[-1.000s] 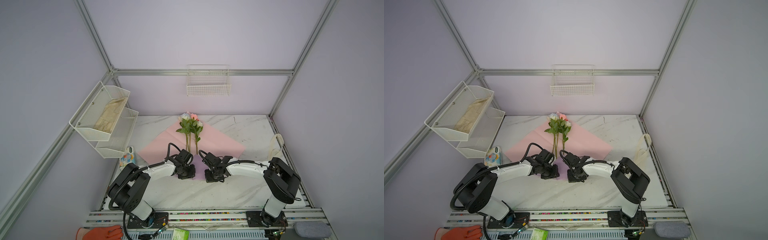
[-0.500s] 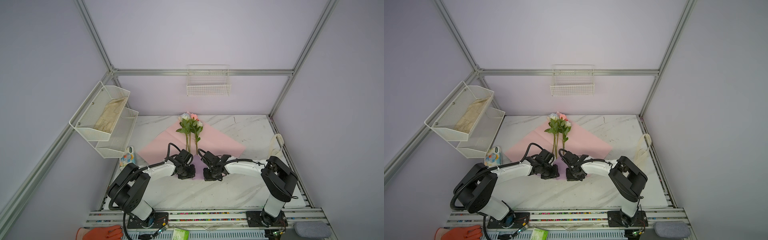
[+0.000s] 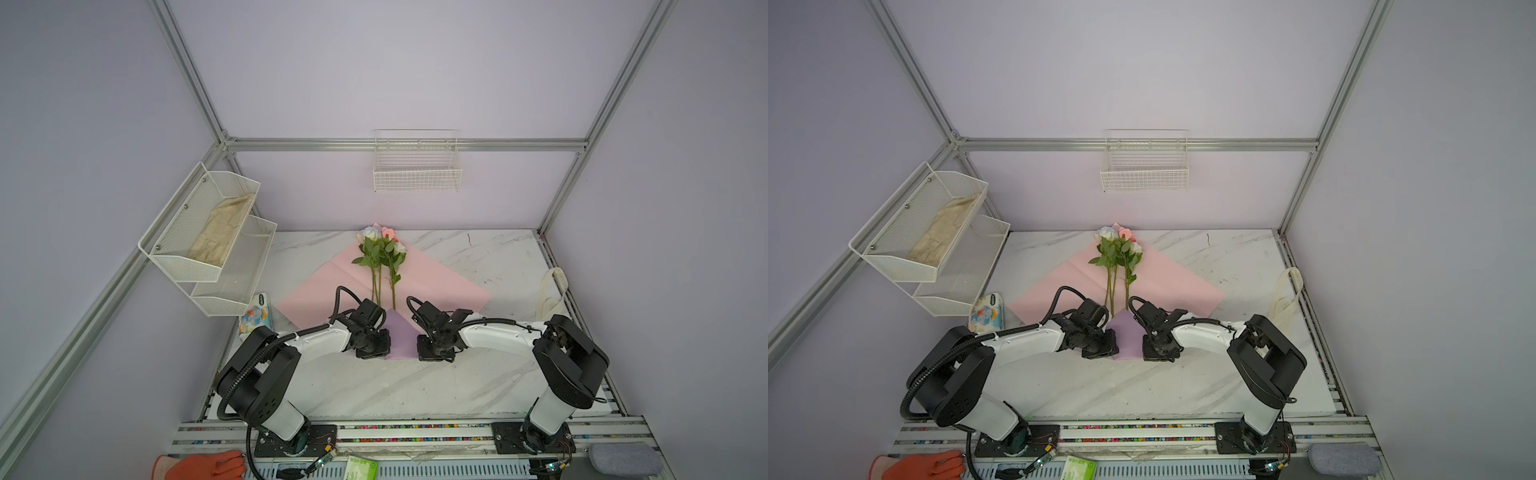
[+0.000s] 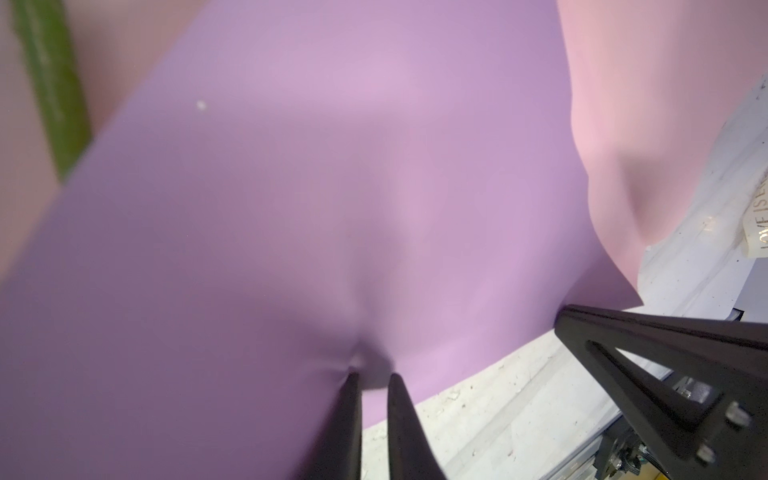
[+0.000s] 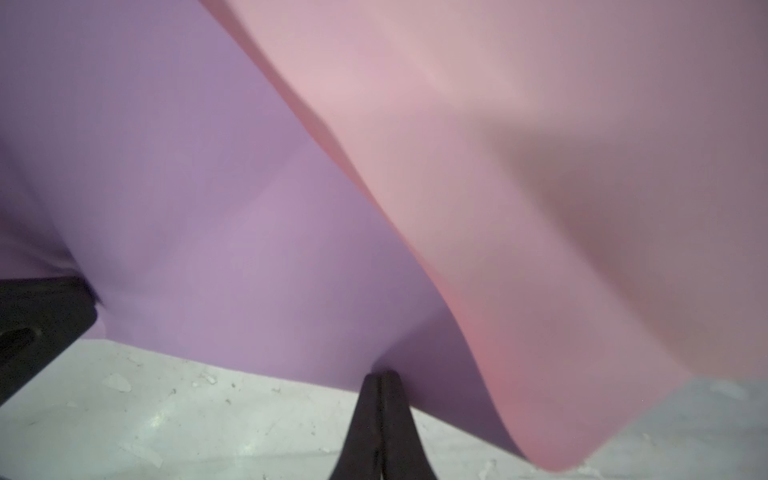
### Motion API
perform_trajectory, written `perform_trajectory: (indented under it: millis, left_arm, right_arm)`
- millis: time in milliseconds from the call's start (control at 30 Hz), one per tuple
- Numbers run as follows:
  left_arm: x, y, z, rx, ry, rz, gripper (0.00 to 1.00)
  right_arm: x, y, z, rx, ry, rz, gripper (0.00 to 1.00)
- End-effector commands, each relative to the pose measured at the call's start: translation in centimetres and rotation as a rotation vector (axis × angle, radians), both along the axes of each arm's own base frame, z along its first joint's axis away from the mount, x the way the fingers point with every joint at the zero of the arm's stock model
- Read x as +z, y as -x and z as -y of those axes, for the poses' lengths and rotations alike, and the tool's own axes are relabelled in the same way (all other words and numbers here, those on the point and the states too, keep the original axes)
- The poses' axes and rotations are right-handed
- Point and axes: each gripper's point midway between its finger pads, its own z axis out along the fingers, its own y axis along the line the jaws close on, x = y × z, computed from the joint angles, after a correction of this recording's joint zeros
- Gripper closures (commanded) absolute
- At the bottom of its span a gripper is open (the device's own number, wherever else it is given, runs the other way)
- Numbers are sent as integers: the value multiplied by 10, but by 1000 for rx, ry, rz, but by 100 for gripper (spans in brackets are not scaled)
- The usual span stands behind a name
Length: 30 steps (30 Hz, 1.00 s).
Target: Tie the bouquet of fake flowers
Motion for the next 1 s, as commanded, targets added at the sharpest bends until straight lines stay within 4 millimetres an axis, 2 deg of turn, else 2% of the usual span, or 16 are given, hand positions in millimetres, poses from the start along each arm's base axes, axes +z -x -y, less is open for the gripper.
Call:
perform_trajectory:
  millis: [0, 300, 533, 967]
  left_arm:
    - [-13, 12, -18, 20, -66, -28, 85]
    - [-12, 12, -19, 23, -66, -28, 85]
    - [-13, 13, -19, 21, -66, -31, 85]
    - [-11, 12, -18, 20, -62, -28, 85]
  right_arm:
    - [-12, 16, 31, -26, 109, -56, 94]
    - [-17, 19, 57, -65, 186, -61, 94]
    - [-15, 17, 71, -101, 199, -60, 94]
    - [-19, 25, 98, -117, 299, -74, 95]
